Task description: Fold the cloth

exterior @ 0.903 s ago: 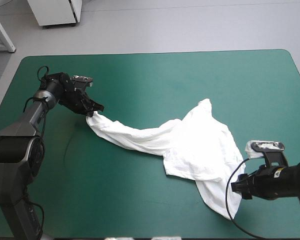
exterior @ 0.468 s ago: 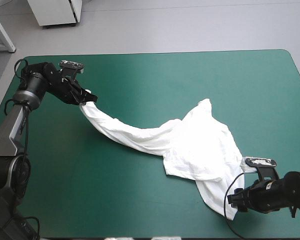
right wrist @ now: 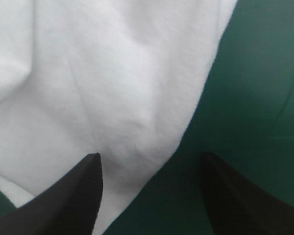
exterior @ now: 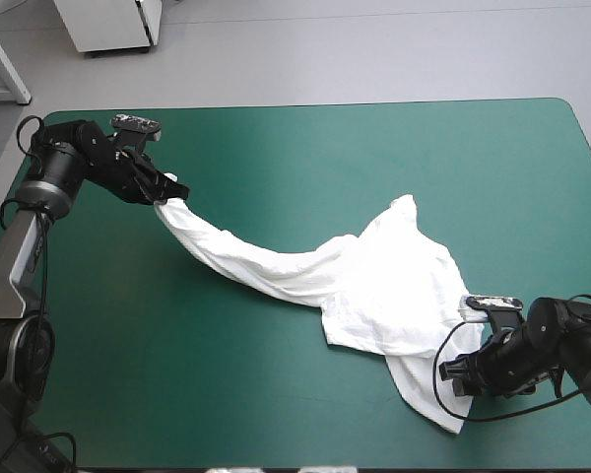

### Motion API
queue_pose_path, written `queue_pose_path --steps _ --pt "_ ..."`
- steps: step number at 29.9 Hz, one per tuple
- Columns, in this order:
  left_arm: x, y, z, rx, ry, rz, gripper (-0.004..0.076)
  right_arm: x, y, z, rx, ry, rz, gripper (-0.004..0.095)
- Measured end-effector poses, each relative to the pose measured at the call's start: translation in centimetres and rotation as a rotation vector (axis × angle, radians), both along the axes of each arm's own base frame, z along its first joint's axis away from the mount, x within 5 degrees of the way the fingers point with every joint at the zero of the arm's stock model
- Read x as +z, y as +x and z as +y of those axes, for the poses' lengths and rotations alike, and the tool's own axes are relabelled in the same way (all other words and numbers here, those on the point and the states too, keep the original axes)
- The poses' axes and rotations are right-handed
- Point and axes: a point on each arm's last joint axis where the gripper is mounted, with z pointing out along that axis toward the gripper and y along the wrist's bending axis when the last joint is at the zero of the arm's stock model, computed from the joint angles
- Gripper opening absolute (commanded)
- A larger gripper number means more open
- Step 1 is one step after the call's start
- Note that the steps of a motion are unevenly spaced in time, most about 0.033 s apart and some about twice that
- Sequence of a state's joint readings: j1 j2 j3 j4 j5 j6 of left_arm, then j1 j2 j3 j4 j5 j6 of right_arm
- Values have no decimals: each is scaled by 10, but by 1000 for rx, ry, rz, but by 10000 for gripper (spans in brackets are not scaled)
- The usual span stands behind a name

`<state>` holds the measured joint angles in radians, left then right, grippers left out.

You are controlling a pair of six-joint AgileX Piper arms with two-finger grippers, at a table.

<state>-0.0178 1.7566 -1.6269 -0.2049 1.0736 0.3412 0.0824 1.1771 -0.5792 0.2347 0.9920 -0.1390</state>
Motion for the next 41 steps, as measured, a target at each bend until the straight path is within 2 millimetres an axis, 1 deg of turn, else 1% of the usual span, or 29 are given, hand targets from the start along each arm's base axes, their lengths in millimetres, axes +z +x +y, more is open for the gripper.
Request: queue_pose_path --steps 4,6,9,11,12,16,19,21,24,27,28,29,31,32,33,34,37,38,41 --pt "0 -1 0 -1 0 5 -10 -3 4 11 109 -64 17 547" --pt "0 -1 0 -1 0 5 -10 -4 6 18 155 -105 24 503" --pt "0 -1 0 -1 1 5 -10 -8 7 32 248 -185 41 412" --pt "0 -1 0 -2 1 6 -10 -9 7 42 315 -213 40 330" --pt "0 -1 0 -2 1 6 -10 -10 7 48 348 -215 43 269" --pt "0 -2 -1 -3 -7 11 -10 -11 4 63 466 -264 43 -16" --pt "3 -4 -1 -5 -11 10 -10 -11 1 70 506 -272 40 -12" --pt "10 -8 -1 -6 -13 -3 -10 -10 2 72 515 -277 43 -12" --pt "26 -19 -1 -8 -15 -36 -10 -6 5 75 525 -285 45 -12" --pt "47 -37 -1 -11 -18 -62 -10 3 10 79 488 -281 38 -13" --pt "55 -44 -1 -4 -22 -74 -10 8 13 84 467 -255 7 -13" --pt "62 -50 -1 2 -27 -94 -10 20 21 91 443 -217 -65 -13" --pt "76 -61 -1 20 -40 -130 -10 49 29 96 416 -184 -172 -13" --pt "83 -68 -1 30 -48 -150 -10 76 32 96 399 -173 -255 -13" --pt "89 -73 -1 34 -53 -165 -10 95 32 94 387 -174 -299 -13" --pt "95 -80 -1 38 -57 -178 -10 118 30 91 370 -169 -355 -13" --pt "111 -98 -1 48 -75 -218 -10 189 20 79 304 -116 -554 -12" --pt "116 -104 -1 53 -80 -233 -10 212 14 74 279 -86 -622 -12" --pt "129 -119 0 69 -89 -272 -10 270 -9 57 213 4 -806 -11"
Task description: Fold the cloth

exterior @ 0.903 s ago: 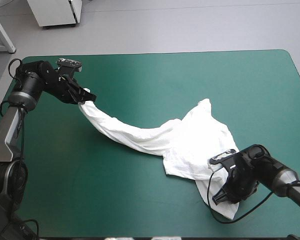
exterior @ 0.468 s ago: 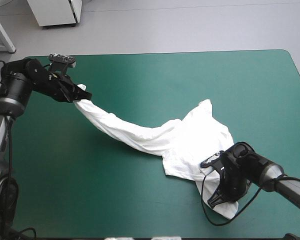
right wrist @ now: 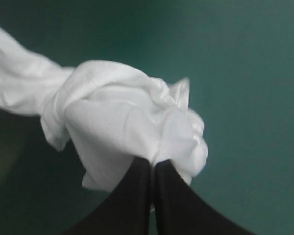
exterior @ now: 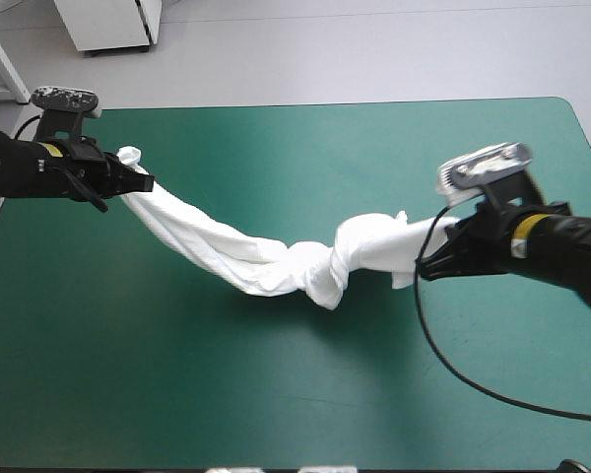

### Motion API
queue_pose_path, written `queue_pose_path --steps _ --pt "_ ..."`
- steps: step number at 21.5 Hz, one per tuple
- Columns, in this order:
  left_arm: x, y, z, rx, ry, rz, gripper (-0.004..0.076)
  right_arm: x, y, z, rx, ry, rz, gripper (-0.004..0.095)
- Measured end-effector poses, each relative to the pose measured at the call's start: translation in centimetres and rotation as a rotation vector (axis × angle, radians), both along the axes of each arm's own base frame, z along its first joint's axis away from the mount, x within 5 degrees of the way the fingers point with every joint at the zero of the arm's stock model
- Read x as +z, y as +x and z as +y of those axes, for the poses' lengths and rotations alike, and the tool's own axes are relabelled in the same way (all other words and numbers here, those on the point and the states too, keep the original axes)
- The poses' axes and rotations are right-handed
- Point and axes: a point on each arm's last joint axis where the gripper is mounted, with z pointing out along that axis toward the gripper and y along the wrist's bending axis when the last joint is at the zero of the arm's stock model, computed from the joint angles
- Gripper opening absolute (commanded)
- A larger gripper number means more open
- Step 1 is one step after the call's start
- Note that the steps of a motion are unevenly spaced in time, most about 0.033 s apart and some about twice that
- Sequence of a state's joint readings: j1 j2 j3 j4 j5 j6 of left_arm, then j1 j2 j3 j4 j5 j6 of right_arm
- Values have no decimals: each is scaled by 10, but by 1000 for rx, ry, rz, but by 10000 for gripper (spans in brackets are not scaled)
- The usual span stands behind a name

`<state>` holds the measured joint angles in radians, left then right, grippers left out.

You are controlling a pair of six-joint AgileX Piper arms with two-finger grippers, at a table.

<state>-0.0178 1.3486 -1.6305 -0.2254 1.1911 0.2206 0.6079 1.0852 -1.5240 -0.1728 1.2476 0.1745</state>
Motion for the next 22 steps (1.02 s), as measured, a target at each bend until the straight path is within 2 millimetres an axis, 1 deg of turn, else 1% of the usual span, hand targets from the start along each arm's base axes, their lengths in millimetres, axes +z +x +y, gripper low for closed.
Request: queue_pose_path --steps 1,3,4,5,6,7,8,9,10,11,13,15,16,17,19,22 --pt "4 -4 0 5 -3 -12 -10 15 -8 -6 -2 35 -50 -11" --pt "19 -15 1 15 -11 -60 -10 49 -26 -18 -2 114 -162 -11" --pt "40 -27 1 21 -19 -133 -10 76 -42 -29 3 180 -255 -11" --pt "52 -33 1 25 -25 -176 -10 88 -50 -35 6 208 -300 -11" --pt "76 -49 1 35 -39 -277 -10 107 -65 -45 15 245 -382 -11" --pt "90 -58 2 42 -48 -336 -10 117 -73 -50 19 267 -426 -11" --pt "114 -75 3 62 -61 -437 -10 133 -88 -62 11 297 -505 -11" --pt "127 -85 5 77 -64 -491 -10 141 -96 -69 6 310 -547 -11" --pt "148 -104 7 104 -68 -590 -10 154 -113 -81 2 337 -630 -11" --pt "159 -117 10 129 -63 -647 -10 164 -125 -90 6 357 -705 -11" --pt "173 -136 14 166 -64 -719 -10 183 -148 -106 11 414 -874 -11" --pt "177 -149 14 172 -65 -736 -10 193 -167 -118 11 459 -988 -11" --pt "176 -155 15 171 -63 -731 -10 195 -173 -122 14 467 -1011 -11" --pt "176 -165 15 169 -61 -723 -10 195 -178 -125 18 470 -1022 -11" --pt "178 -192 14 150 -64 -747 -10 193 -180 -124 46 475 -997 -11" --pt "181 -227 14 102 -91 -813 -10 190 -181 -118 100 487 -941 -11"
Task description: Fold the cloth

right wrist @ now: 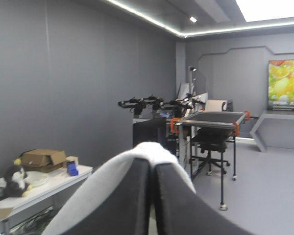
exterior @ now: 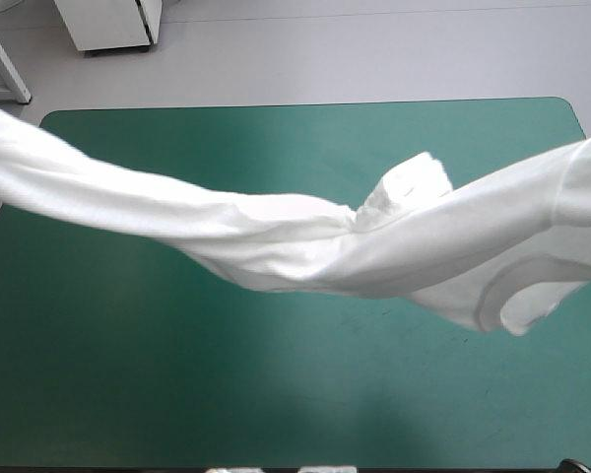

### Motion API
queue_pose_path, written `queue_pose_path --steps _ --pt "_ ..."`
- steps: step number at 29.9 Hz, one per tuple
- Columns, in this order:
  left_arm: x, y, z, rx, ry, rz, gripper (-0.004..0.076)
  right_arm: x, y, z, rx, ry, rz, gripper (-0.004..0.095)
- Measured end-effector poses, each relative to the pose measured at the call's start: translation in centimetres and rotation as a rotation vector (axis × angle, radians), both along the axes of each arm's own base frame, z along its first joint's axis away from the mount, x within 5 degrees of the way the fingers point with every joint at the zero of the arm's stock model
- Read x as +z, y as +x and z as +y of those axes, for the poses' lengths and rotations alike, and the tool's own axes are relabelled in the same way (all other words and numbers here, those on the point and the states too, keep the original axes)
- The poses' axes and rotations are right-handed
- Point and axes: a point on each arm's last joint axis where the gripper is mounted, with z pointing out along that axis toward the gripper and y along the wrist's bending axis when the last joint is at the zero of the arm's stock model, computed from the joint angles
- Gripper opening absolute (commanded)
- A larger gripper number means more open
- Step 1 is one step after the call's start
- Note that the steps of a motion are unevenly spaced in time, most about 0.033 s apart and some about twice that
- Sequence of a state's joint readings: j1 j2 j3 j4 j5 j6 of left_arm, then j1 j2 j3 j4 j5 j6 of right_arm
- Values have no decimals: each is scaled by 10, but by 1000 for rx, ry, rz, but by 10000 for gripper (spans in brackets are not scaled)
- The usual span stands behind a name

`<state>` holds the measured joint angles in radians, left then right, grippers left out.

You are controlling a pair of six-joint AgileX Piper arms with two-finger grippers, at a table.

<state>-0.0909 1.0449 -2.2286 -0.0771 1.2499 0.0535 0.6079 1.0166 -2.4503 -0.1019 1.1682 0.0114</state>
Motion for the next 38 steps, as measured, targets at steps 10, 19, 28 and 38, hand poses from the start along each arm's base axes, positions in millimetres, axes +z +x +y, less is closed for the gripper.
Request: queue_pose_path --steps 10,19,28,38 --pt "-5 -38 1 -68 -15 -50 -10 -13 13 18 93 -60 136 -11" --pt "-54 63 -10 -38 17 299 -10 -36 78 61 73 -180 340 -13" --pt "-152 212 -24 12 101 771 -10 -125 226 139 -169 -507 721 -17" --pt "-253 353 -43 -2 139 992 -10 -242 382 178 -265 -609 984 -17"
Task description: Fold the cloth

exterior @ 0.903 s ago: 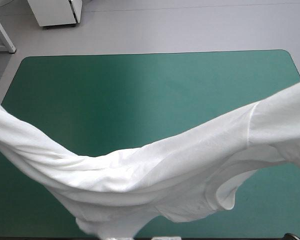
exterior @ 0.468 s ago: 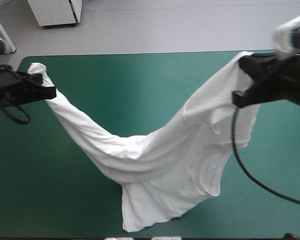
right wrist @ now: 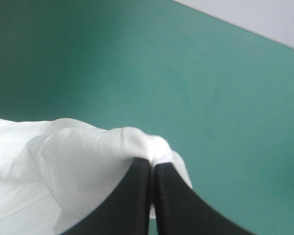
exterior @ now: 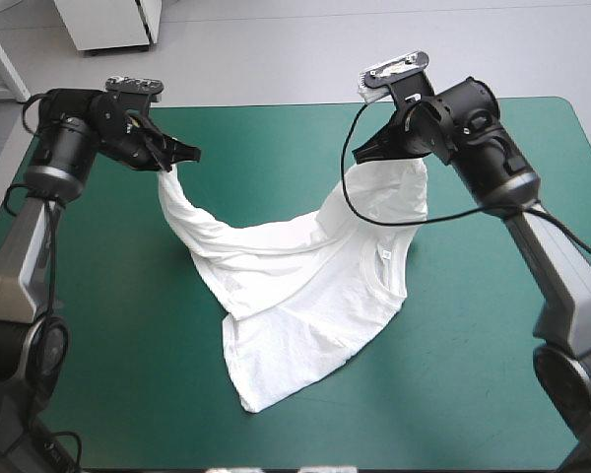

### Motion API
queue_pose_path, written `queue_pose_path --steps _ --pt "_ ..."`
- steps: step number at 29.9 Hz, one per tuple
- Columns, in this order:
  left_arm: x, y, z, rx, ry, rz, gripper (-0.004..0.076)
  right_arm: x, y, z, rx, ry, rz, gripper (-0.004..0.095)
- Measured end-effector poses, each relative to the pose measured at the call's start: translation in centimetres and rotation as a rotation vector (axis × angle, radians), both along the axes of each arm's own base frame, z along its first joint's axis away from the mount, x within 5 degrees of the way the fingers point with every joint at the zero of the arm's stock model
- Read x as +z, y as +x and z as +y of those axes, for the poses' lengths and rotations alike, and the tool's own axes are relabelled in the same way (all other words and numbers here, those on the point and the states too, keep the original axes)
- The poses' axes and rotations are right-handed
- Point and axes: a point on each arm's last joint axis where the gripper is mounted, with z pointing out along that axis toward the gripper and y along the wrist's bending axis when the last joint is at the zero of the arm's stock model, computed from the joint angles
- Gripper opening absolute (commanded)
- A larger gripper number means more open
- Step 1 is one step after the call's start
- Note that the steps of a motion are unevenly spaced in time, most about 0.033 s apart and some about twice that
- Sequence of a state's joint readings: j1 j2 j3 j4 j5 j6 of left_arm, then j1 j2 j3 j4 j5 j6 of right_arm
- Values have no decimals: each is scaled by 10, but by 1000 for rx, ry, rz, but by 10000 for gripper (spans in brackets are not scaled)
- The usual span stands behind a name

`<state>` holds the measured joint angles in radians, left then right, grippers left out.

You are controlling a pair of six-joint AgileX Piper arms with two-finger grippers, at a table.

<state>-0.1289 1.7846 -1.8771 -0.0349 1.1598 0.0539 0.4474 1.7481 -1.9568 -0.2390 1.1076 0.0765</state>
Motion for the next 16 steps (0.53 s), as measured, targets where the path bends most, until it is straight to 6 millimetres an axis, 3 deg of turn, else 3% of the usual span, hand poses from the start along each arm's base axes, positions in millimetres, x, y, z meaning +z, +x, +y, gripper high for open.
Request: queue_pose_path --steps 6,9,12,15,16 --pt "-33 48 -8 -1 -15 11 -3 -71 68 -5 -71 -32 129 -16" --pt "-49 61 -9 -12 -8 29 75 -99 92 -5 -78 -43 157 74" --pt "-66 68 -11 -46 10 61 264 -117 108 -6 -52 -28 157 310" --pt "-77 73 -13 -87 19 81 512 -126 118 -11 -25 19 153 658" --pt "-78 73 -13 -95 18 84 584 -127 120 -14 -26 30 150 730"
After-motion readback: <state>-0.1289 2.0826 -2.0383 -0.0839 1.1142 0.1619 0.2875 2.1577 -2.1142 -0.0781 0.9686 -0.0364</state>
